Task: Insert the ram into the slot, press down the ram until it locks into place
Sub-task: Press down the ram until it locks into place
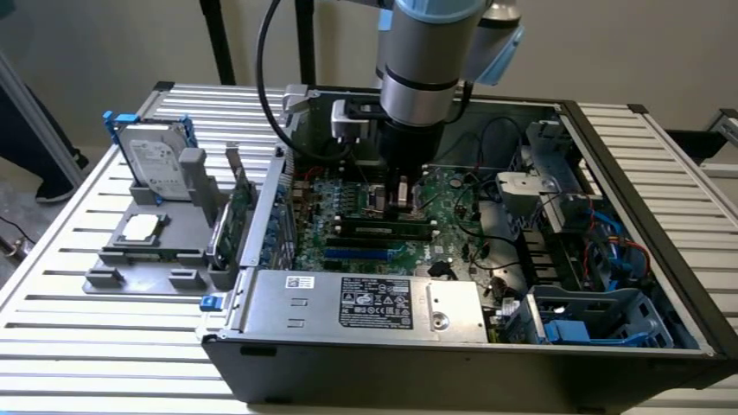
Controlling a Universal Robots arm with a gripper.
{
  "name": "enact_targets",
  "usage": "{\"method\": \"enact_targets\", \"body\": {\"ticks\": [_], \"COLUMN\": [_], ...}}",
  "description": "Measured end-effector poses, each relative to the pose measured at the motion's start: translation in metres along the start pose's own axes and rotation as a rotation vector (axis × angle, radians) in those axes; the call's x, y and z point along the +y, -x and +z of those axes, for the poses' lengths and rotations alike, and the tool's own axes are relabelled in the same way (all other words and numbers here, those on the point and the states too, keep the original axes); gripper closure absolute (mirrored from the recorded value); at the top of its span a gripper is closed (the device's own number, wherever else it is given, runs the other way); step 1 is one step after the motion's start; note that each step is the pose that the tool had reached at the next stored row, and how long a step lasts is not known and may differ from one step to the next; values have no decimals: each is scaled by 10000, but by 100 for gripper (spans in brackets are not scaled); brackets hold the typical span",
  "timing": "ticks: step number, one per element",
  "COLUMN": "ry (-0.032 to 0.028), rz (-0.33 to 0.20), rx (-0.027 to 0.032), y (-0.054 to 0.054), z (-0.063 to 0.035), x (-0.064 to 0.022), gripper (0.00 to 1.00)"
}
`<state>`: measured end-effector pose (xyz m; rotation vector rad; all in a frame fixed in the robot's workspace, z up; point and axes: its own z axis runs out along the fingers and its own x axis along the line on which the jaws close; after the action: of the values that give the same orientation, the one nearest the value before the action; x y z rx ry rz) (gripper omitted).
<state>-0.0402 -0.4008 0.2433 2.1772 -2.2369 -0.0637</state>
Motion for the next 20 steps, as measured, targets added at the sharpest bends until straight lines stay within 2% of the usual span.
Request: {"method": "enact_targets", "body": {"ticks": [7,16,18,20], "ry": [0,-13,-14,-21], "rz": [-2,-2,-2,-1], "rx": [0,7,5,-17], "y": [24,29,29,32], "z": [48,170,175,120], "x": [5,10,10,12], "gripper": [89,89,89,89]}}
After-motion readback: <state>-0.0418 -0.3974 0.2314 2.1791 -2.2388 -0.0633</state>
